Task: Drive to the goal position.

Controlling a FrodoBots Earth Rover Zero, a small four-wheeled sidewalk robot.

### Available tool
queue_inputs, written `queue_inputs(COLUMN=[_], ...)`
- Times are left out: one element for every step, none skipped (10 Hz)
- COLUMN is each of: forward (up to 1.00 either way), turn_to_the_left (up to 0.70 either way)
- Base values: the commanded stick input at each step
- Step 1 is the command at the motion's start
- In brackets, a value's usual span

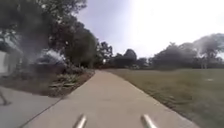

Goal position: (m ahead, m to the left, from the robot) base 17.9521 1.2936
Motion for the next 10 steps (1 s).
queue_inputs(forward=[0.7,0.7,0.7,0.7,0.7,0.7,0.7,0.7,0.7,0.7], turn_to_the_left=[0.0,0.0,0.0,0.0,0.0,0.0,0.0,0.0,0.0,0.0])
